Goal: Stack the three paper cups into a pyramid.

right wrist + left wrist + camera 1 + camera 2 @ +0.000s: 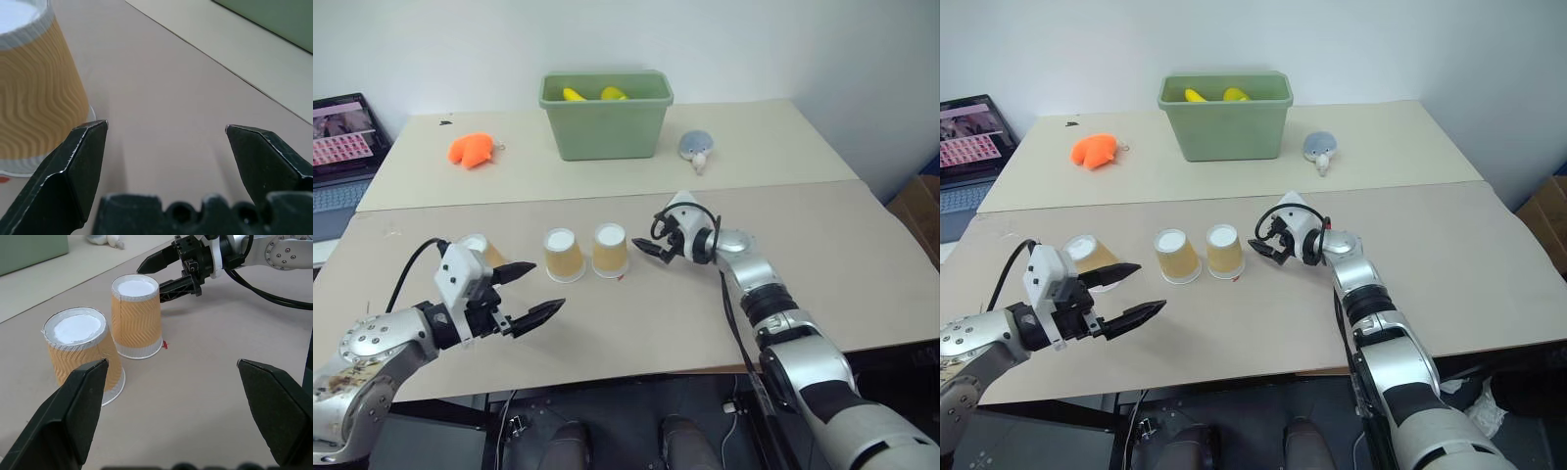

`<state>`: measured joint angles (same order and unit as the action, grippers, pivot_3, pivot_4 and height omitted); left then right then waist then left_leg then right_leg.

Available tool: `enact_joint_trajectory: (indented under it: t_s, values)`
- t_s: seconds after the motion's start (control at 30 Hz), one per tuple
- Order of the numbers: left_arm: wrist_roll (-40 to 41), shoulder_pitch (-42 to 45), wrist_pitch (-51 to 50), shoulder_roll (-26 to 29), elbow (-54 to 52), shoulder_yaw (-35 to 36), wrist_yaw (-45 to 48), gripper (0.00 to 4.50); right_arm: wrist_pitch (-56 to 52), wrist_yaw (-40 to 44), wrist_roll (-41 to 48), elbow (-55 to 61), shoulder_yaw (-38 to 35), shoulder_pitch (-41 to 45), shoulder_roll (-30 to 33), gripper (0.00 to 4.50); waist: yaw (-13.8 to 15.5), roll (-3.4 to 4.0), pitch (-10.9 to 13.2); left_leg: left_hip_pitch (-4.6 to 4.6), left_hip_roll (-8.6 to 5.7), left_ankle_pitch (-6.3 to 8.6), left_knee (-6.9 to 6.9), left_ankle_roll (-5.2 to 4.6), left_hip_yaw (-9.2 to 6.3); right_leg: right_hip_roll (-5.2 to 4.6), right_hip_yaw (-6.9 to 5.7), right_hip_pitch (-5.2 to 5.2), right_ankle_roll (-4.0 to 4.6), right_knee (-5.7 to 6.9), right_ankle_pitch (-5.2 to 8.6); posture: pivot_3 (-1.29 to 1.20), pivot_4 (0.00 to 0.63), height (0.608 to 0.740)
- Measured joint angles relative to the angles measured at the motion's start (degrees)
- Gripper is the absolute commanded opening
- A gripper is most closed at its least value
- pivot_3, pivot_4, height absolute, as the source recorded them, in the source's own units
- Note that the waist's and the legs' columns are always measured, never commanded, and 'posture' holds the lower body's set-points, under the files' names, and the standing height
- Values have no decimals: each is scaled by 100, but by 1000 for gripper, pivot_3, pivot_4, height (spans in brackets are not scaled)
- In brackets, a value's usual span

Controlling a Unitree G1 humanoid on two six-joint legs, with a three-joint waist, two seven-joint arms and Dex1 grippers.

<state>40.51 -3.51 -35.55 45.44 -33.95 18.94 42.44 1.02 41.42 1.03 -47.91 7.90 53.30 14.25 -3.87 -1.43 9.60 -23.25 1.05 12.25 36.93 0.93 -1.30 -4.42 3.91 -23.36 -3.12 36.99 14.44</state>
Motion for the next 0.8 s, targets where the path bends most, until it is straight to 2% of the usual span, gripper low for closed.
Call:
enact_joint_trajectory:
  t_s: [0.8]
  values:
    - [6,20,-2,84,4,0,-3,4500,-266,-41,9,324,23,-53,-267,4482,-13,0,0,1,1,0,0,0,0,1,0,-1,0,2,0,0,150,732]
